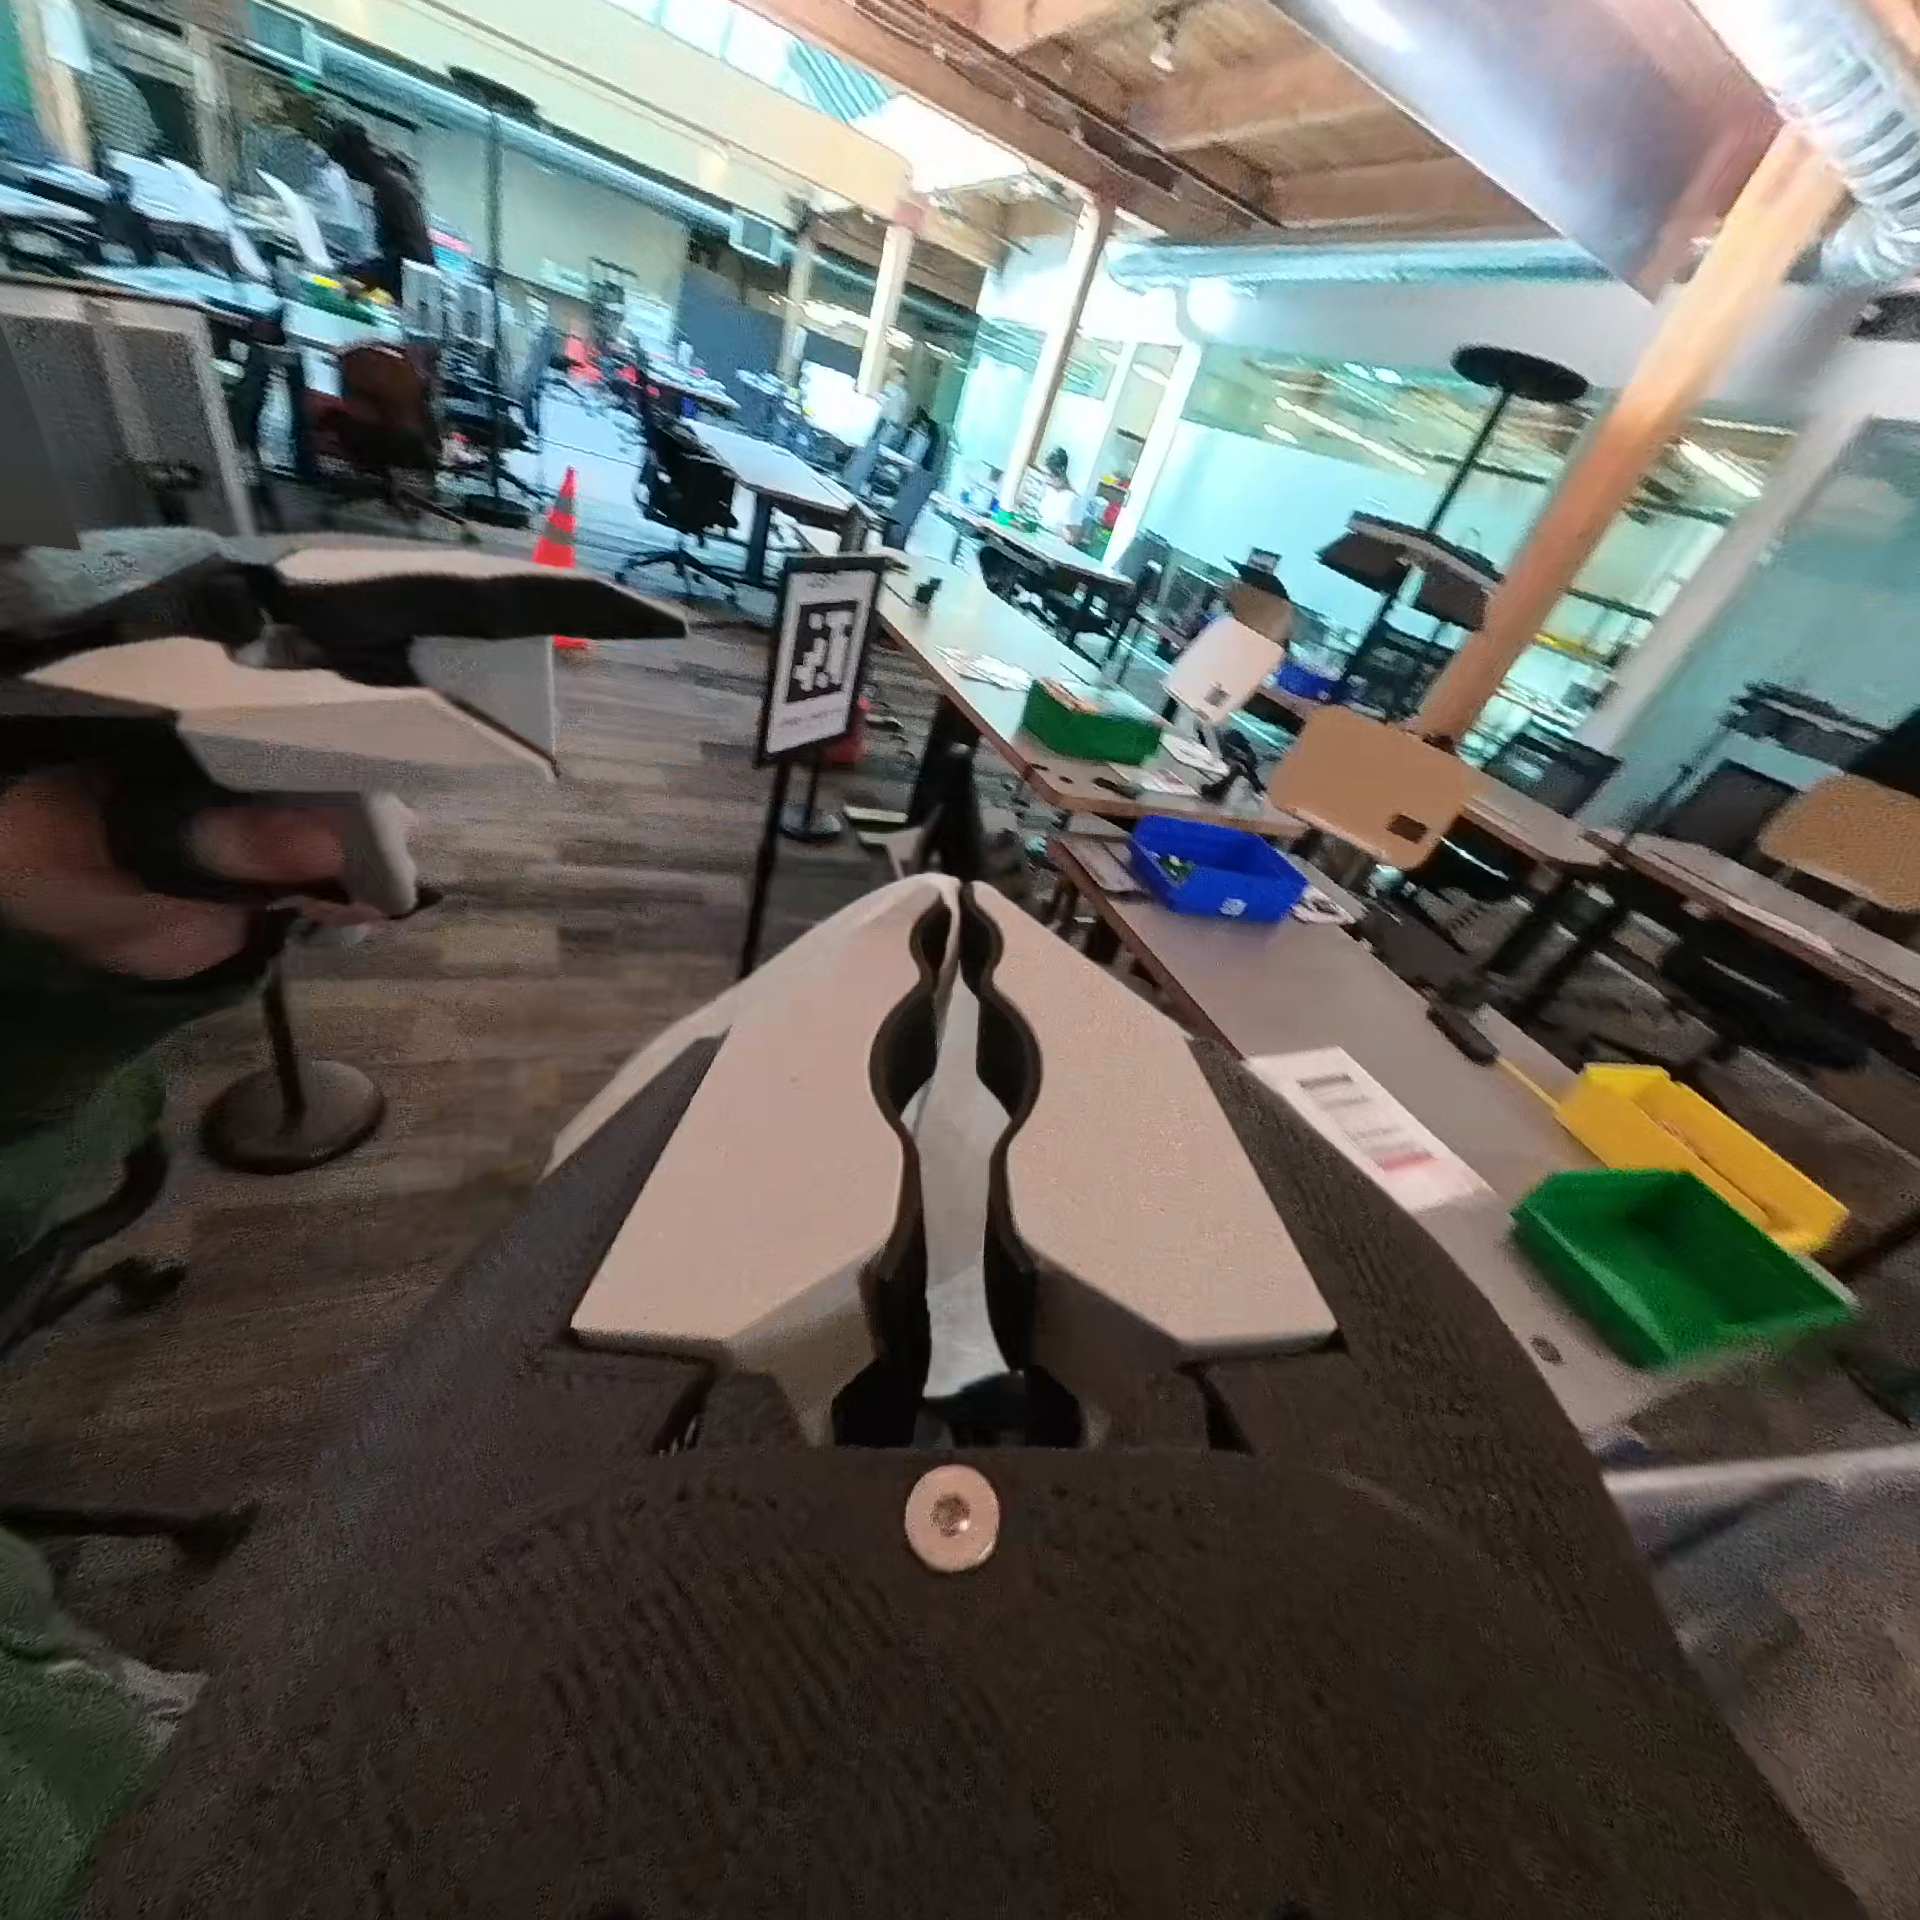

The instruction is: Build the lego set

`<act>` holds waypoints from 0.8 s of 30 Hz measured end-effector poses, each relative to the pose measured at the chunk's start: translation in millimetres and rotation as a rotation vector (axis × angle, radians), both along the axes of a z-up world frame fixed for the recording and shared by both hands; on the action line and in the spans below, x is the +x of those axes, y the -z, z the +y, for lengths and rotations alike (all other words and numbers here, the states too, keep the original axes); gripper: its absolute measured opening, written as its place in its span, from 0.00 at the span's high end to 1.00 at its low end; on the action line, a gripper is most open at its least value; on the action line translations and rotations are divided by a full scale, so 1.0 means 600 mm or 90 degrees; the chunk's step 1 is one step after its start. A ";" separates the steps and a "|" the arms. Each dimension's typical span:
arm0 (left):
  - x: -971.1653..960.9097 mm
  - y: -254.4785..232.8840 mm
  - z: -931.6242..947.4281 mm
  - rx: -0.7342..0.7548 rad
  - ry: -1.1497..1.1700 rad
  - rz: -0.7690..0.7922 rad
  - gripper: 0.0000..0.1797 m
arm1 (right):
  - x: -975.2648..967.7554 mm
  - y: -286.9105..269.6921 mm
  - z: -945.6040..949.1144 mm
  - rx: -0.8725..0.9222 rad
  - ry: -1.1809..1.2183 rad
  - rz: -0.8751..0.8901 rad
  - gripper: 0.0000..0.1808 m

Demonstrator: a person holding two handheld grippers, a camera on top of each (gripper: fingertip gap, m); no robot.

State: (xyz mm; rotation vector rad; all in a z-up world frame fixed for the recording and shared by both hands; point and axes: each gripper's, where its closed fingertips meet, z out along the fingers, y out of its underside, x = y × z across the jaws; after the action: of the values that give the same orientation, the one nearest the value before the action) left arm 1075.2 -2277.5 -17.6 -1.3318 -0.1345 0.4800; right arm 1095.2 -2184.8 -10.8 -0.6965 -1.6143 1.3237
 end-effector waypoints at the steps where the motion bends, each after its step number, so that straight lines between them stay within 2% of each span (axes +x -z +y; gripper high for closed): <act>1: 0.009 0.003 0.033 -0.010 0.056 0.019 0.62 | -0.001 0.005 0.023 0.006 0.043 -0.012 1.00; 4: 0.042 0.014 0.130 -0.022 0.240 0.046 0.61 | 0.012 0.017 0.088 0.041 0.189 -0.031 1.00; 9: 0.091 0.032 0.228 -0.049 0.466 0.054 0.62 | 0.095 0.019 0.196 0.070 0.444 -0.075 1.00; 13: 0.131 0.060 0.286 -0.068 0.597 0.030 0.62 | 0.197 0.035 0.275 0.014 0.639 -0.135 1.00; 18: 0.231 0.118 0.361 -0.098 0.712 0.055 0.60 | 0.309 0.080 0.331 -0.110 0.783 -0.224 1.00; 24: 0.390 0.142 0.409 -0.017 0.771 0.156 0.57 | 0.407 0.115 0.358 -0.166 0.890 -0.300 1.00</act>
State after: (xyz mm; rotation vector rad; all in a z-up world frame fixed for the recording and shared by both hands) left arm 1309.2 -2032.1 -102.9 -1.1338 0.8467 -0.3932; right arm 1339.2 -1969.7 -79.6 -1.9136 -0.8054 0.2939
